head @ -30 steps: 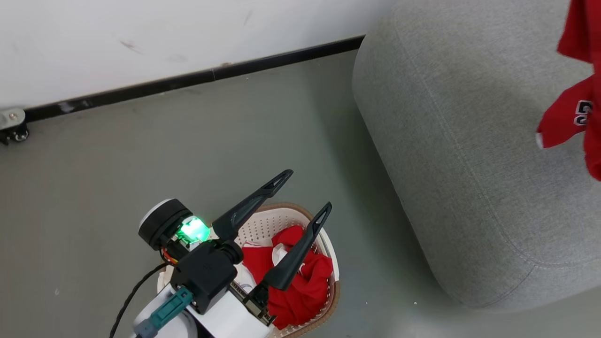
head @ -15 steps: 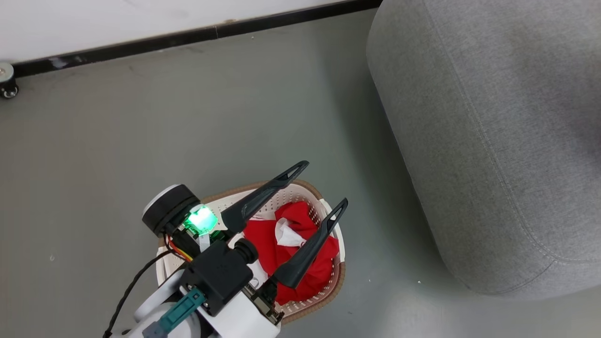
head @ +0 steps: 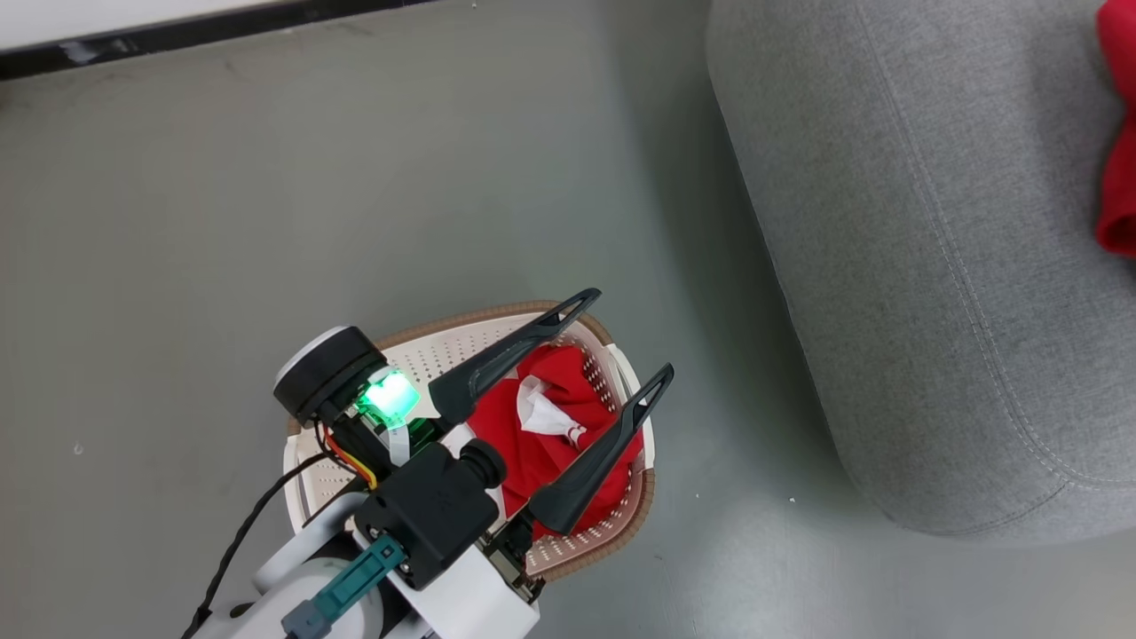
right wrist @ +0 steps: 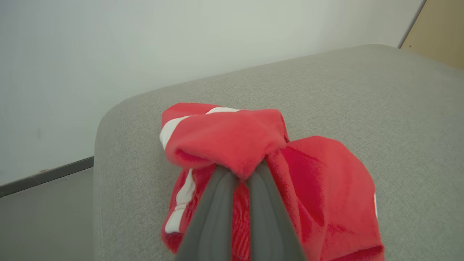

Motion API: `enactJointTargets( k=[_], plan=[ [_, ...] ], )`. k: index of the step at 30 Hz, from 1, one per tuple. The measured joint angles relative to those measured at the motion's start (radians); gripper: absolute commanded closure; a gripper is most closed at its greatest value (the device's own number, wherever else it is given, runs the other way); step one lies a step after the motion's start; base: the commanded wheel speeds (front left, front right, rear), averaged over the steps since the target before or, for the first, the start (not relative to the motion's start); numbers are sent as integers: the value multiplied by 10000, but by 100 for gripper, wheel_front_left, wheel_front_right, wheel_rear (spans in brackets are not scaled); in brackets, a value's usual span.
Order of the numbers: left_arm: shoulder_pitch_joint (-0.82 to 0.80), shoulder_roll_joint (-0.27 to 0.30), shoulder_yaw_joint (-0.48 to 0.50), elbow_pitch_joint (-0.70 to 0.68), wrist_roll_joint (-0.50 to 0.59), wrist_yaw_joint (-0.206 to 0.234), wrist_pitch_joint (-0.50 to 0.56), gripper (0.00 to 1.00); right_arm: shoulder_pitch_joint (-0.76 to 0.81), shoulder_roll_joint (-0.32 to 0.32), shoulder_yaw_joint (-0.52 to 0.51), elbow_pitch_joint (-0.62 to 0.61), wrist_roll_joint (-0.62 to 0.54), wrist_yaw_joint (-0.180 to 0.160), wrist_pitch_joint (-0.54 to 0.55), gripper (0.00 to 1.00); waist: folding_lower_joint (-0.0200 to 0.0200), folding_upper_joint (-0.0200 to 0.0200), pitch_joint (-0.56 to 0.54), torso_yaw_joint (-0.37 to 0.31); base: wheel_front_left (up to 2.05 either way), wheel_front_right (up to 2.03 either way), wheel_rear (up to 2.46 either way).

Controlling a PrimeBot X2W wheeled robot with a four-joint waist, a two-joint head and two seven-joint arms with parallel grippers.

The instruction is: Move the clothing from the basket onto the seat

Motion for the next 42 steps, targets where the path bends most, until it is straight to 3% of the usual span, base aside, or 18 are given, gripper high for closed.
enactJointTargets(
  k=[7, 10, 11, 12, 13, 26, 42],
  plan=[
    [-54, 4, 84, 8, 4, -6, -2, 0, -15, 399, 61, 485, -111, 0, -8, 98, -1, 0, 261, -64, 0, 0, 0],
    [-68, -2, 125, 71, 4, -6, -15, 0, -47, 460, 150, 617, -150, 0, -10, 55, 0, 0, 298, -112, 0, 0, 0],
    [-72, -10, 134, 100, 4, -6, -63, 0, -77, 466, 169, 671, -150, 0, -17, 38, 0, 0, 299, -127, 0, 0, 0],
    [-78, -23, 140, 119, 4, -6, -119, 0, -109, 464, 190, 704, -148, 0, -59, 11, 0, 0, 298, -142, 0, 0, 0],
    [-84, -33, 144, 146, 4, -6, -150, 0, -133, 462, 222, 711, -148, 0, -84, 0, 0, 0, 294, -157, 0, 0, 0],
    [-118, -144, 278, 570, -4, 84, -583, 0, 122, 671, 688, 328, -65, 0, -449, 0, 0, 0, 23, -384, 0, 0, 0],
    [208, -102, 965, 1137, -186, 619, -1218, 0, 1495, 932, 1012, -1517, -128, 0, -715, 0, 0, 0, -658, -521, 0, 0, 0]
  ],
)
